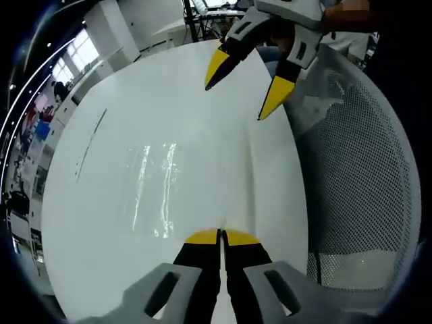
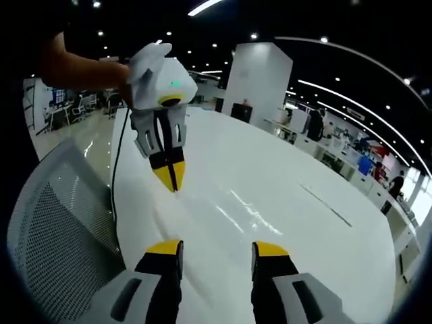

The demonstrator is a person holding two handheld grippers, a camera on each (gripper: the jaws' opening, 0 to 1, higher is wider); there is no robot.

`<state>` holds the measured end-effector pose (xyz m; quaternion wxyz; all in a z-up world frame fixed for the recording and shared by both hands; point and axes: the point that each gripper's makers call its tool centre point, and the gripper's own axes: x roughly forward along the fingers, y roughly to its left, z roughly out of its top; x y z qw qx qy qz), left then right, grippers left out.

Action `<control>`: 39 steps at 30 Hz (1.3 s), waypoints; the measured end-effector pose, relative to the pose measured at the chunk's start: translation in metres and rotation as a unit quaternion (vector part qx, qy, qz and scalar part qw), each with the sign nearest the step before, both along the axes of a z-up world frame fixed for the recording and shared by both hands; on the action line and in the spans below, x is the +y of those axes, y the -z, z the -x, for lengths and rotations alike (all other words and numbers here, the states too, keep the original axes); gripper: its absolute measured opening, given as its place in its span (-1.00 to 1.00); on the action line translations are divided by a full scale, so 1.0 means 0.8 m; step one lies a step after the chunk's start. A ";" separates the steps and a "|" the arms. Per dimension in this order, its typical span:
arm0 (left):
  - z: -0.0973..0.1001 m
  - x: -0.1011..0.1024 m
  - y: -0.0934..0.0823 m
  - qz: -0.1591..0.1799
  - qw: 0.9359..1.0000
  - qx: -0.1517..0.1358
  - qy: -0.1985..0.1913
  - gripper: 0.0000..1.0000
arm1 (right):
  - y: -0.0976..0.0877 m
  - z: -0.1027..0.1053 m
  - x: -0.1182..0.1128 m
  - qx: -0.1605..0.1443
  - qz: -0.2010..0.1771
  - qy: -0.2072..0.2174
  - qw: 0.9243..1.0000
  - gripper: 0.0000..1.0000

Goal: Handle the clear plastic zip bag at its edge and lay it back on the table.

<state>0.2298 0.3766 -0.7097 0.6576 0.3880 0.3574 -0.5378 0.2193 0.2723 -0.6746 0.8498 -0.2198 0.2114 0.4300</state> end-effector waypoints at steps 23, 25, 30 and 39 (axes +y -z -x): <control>0.012 -0.011 -0.009 0.003 1.000 0.012 0.003 -1.00 | 0.012 0.002 0.047 0.002 0.019 -0.066 0.998 -0.56; 0.013 -0.012 -0.010 0.003 1.000 0.012 0.004 -1.00 | 0.013 0.002 0.049 0.003 0.020 -0.069 0.997 -0.58; 0.014 -0.015 -0.014 0.006 1.000 0.011 0.005 -1.00 | 0.018 0.002 0.055 0.002 0.030 -0.082 0.996 -0.69; 0.013 -0.020 -0.018 0.014 1.000 0.007 0.007 -1.00 | 0.026 0.002 0.063 -0.005 0.052 -0.103 0.993 -0.83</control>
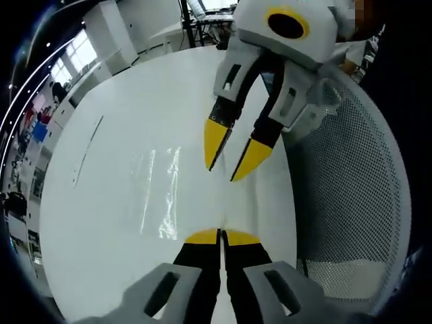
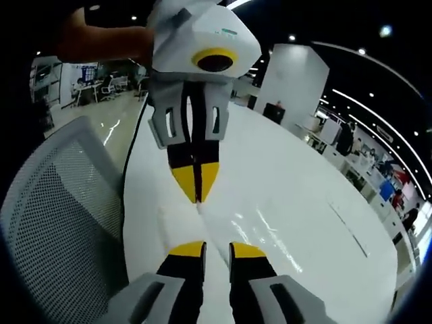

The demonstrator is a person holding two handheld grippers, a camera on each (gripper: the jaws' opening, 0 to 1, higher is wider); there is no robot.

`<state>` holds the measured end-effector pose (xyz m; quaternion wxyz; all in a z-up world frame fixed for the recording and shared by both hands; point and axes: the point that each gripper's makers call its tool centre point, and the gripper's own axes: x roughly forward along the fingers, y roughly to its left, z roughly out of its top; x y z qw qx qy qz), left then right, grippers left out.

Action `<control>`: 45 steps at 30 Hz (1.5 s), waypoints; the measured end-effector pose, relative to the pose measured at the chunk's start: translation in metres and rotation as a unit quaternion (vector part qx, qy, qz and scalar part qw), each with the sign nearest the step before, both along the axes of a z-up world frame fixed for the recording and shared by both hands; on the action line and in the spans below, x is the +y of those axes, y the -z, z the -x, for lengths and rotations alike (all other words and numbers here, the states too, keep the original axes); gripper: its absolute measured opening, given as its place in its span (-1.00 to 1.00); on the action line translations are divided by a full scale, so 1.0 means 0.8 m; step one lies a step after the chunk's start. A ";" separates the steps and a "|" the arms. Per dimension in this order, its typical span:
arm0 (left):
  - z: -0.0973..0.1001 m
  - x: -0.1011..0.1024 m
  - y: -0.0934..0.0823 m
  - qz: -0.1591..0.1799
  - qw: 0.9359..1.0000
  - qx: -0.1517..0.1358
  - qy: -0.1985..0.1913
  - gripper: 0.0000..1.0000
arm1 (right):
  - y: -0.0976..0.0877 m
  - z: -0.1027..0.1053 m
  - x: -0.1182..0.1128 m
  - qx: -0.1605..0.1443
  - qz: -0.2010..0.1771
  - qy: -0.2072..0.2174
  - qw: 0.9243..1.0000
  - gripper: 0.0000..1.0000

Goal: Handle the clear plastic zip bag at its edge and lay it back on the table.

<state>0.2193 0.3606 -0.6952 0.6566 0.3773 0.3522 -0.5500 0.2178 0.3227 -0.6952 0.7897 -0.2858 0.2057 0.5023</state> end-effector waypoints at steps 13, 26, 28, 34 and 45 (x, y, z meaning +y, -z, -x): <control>-0.001 -0.004 -0.005 0.014 1.000 -0.016 0.009 -1.00 | 0.001 0.001 0.004 -0.025 0.017 -0.028 0.999 -1.00; -0.013 -0.004 -0.007 0.036 0.997 -0.055 0.031 -0.99 | -0.002 0.001 0.005 -0.033 0.024 -0.045 0.998 -1.00; -0.014 -0.004 -0.005 0.036 0.997 -0.058 0.033 -0.98 | -0.002 0.001 0.005 -0.033 0.026 -0.047 0.998 -1.00; -0.012 -0.005 0.000 0.036 0.996 -0.067 0.047 -0.99 | -0.003 0.000 0.004 -0.028 0.024 -0.044 0.998 -1.00; -0.017 -0.007 0.008 0.040 0.992 -0.098 0.075 -1.00 | -0.003 0.001 0.002 -0.016 0.016 -0.043 0.999 -1.00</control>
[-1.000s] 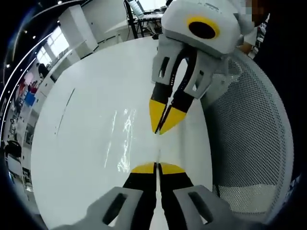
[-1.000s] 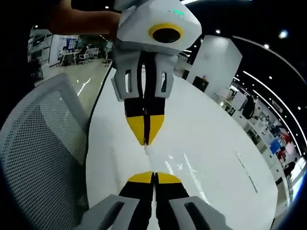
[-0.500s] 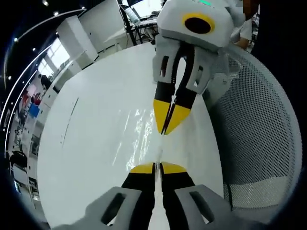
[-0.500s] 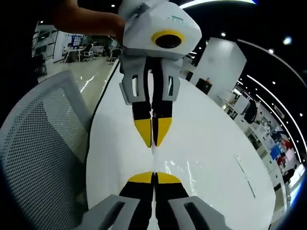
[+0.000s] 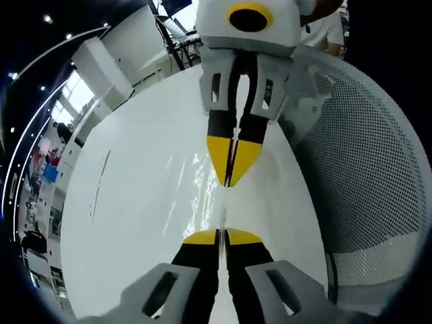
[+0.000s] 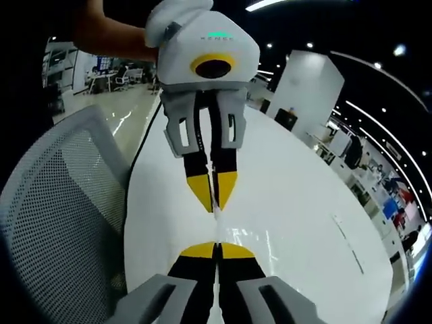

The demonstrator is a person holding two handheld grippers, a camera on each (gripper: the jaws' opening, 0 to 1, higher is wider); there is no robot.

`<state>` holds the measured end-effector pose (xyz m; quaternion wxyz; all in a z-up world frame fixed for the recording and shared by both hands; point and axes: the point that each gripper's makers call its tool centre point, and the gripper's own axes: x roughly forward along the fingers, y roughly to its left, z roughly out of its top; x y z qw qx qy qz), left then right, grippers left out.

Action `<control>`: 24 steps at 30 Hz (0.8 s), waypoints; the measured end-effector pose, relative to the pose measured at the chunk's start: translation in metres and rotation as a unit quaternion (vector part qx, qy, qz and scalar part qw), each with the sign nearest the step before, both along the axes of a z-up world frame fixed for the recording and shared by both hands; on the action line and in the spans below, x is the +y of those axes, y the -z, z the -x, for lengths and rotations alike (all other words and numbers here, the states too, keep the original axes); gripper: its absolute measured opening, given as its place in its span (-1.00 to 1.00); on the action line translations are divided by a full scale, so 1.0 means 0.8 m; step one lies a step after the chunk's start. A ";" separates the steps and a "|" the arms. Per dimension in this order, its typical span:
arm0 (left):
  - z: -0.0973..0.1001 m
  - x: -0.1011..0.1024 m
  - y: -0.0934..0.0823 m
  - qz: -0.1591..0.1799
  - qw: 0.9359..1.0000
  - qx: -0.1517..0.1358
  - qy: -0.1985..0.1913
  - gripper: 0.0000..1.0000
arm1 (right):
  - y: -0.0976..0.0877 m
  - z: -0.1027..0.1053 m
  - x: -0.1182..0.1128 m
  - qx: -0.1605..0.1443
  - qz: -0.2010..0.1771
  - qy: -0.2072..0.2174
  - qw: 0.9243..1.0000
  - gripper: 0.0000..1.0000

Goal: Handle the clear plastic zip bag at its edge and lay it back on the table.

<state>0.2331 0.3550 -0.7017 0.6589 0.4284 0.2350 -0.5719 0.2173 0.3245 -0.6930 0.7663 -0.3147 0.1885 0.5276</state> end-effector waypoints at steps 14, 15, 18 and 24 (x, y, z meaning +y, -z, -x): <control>0.000 0.001 0.000 -0.007 1.000 -0.007 -0.002 -1.00 | 0.001 0.000 0.002 0.002 -0.001 0.005 1.000 -1.00; 0.000 0.002 0.000 -0.009 1.000 -0.005 -0.003 -1.00 | 0.000 0.000 0.003 0.002 -0.002 0.005 1.000 -0.98; 0.000 0.003 0.002 -0.012 1.000 -0.002 -0.005 -1.00 | -0.001 0.001 0.005 0.001 -0.003 0.002 1.000 -0.94; 0.001 0.004 0.003 -0.015 1.000 0.001 -0.008 -1.00 | -0.002 0.001 0.008 -0.001 -0.004 0.001 1.000 -0.91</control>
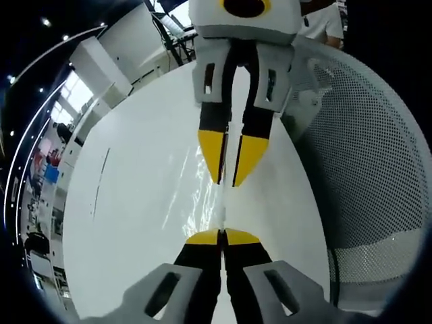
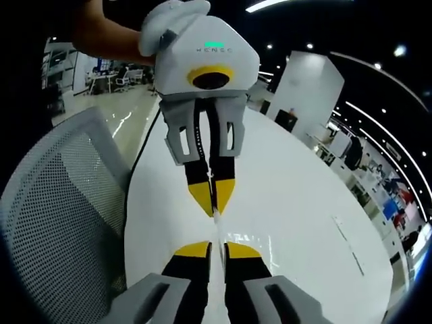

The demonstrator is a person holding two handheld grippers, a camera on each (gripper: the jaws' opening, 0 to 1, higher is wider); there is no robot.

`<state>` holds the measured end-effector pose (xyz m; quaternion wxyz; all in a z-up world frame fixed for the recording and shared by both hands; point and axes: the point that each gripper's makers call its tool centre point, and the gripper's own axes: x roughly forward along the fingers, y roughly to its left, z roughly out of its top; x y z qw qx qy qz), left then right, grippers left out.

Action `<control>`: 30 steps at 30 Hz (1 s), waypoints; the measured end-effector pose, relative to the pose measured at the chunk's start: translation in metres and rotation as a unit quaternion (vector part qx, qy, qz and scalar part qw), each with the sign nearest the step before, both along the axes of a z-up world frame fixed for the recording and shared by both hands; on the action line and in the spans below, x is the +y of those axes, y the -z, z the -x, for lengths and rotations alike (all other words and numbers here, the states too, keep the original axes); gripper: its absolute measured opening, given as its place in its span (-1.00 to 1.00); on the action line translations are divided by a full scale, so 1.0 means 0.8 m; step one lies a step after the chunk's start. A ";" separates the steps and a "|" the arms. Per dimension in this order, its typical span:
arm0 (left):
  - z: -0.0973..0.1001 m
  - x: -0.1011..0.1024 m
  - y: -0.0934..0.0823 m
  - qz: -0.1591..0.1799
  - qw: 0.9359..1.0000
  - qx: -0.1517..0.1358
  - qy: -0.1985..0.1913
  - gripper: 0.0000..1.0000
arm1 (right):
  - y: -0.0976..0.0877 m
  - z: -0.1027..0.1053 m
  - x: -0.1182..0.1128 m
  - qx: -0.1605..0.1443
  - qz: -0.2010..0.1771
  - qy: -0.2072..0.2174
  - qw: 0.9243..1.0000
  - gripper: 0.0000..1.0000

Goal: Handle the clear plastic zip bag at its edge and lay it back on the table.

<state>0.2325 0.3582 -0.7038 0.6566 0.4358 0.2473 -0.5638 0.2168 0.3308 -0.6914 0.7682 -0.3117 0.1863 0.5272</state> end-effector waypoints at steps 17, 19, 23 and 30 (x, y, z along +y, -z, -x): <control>0.004 -0.002 -0.004 -0.004 1.000 0.005 0.002 -1.00 | -0.002 -0.002 0.010 0.000 -0.001 -0.008 1.000 -0.86; 0.004 -0.002 -0.004 -0.005 1.000 0.005 0.003 -1.00 | -0.002 -0.002 0.012 0.000 -0.001 -0.009 1.000 -0.86; 0.004 -0.002 -0.005 -0.006 1.000 0.006 0.006 -1.00 | -0.002 -0.004 0.016 -0.002 -0.001 -0.012 1.000 -0.87; 0.005 -0.004 -0.005 -0.009 1.000 0.006 0.012 -1.00 | -0.001 -0.004 0.020 -0.002 0.000 -0.017 1.000 -0.88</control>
